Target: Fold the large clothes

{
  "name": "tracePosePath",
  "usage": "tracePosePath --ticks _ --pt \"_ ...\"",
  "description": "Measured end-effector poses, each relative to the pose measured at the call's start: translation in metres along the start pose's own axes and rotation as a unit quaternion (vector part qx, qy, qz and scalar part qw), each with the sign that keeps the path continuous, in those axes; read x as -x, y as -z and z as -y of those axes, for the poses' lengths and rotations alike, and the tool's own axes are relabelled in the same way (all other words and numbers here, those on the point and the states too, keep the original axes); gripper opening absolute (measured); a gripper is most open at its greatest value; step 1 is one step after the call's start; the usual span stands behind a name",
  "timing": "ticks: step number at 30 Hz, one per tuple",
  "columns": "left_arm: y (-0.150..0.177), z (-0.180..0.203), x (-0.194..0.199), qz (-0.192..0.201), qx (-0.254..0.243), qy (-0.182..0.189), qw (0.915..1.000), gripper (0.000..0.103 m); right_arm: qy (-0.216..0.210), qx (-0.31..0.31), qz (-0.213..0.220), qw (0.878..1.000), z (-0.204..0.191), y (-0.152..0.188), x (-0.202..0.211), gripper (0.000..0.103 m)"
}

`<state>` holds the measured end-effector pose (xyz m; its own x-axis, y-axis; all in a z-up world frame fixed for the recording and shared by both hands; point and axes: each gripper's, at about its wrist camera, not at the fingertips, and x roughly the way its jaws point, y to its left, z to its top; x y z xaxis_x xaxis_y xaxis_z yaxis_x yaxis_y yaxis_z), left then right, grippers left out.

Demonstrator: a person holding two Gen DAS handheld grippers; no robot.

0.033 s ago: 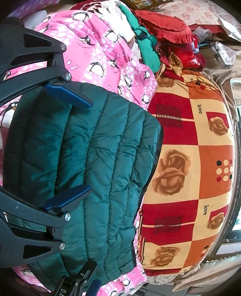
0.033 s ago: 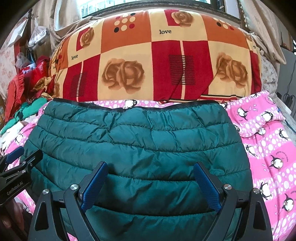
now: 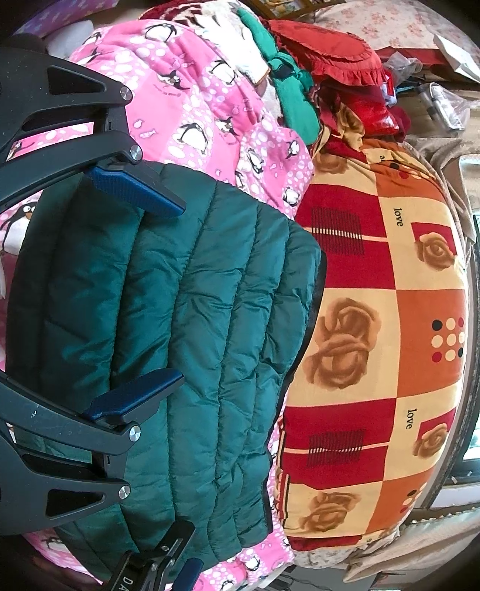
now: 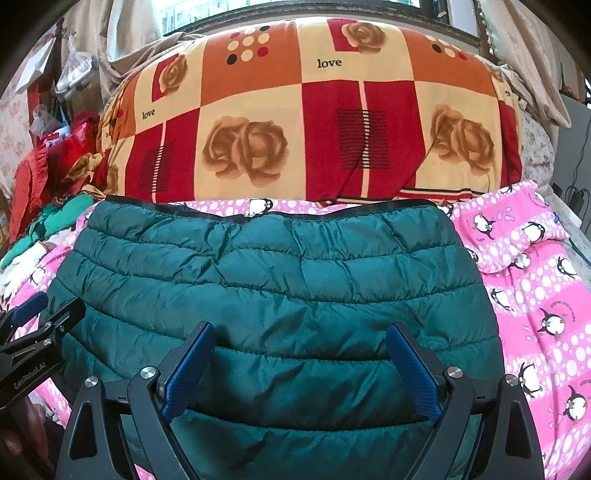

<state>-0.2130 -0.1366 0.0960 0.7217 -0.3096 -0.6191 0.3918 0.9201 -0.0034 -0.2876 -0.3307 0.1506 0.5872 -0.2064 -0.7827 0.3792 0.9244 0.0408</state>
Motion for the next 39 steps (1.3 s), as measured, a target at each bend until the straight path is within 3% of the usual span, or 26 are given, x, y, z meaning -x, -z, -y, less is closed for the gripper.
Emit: tracePosePath --ticks 39 --pt "-0.0021 0.0021 0.0023 0.005 -0.007 0.000 1.0000 0.084 0.001 -0.001 -0.002 1.000 0.0011 -0.0023 -0.0039 0.092"
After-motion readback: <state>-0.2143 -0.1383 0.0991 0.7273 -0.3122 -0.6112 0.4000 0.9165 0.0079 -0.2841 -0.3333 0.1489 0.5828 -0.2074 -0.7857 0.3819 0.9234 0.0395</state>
